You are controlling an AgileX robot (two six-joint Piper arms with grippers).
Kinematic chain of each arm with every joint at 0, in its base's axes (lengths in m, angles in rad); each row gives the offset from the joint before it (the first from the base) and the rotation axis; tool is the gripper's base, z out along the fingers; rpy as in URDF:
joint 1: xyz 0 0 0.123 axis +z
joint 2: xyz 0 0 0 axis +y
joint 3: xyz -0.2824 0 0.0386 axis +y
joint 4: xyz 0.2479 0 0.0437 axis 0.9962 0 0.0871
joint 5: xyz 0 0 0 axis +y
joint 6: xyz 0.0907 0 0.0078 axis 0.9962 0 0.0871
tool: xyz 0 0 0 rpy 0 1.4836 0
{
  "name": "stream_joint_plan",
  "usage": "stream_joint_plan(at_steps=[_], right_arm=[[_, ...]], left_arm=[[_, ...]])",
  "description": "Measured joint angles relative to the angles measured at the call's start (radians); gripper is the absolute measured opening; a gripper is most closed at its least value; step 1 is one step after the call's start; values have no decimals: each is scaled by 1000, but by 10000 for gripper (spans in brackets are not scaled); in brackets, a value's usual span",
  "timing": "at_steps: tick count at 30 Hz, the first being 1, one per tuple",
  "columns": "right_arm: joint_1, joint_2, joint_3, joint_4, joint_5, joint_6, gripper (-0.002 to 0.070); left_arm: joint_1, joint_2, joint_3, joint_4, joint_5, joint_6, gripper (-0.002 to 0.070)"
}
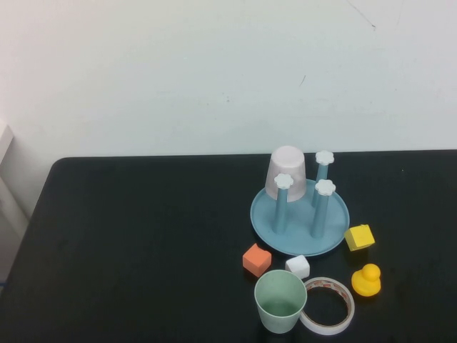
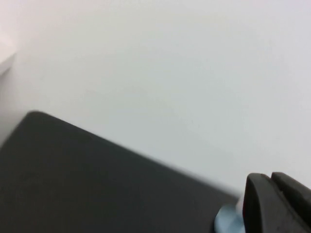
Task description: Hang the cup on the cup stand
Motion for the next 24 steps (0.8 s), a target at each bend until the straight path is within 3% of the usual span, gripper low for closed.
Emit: stream_joint_plan(at_steps=[7, 13, 18, 19, 20, 24], right_arm=[[0, 0, 0, -29, -3, 8, -1], [0, 0, 8, 122, -98, 89, -1], [0, 0, 8, 509, -196, 259, -1], [0, 0, 8, 568, -201, 283, -1], [0, 0, 8, 657, -214, 309, -1], [0, 0, 8, 707, -223, 315, -1]], left_arm=[[0, 364, -385, 261, 417, 178, -2], [-23, 707, -709, 300, 697, 353, -2], [-213, 952, -944, 383, 782, 384, -2], [-269, 1004, -981, 425, 790, 363, -2], [-372, 1098, -1033, 526, 803, 307, -2], [-563, 1300, -1109, 686, 813, 199, -2]])
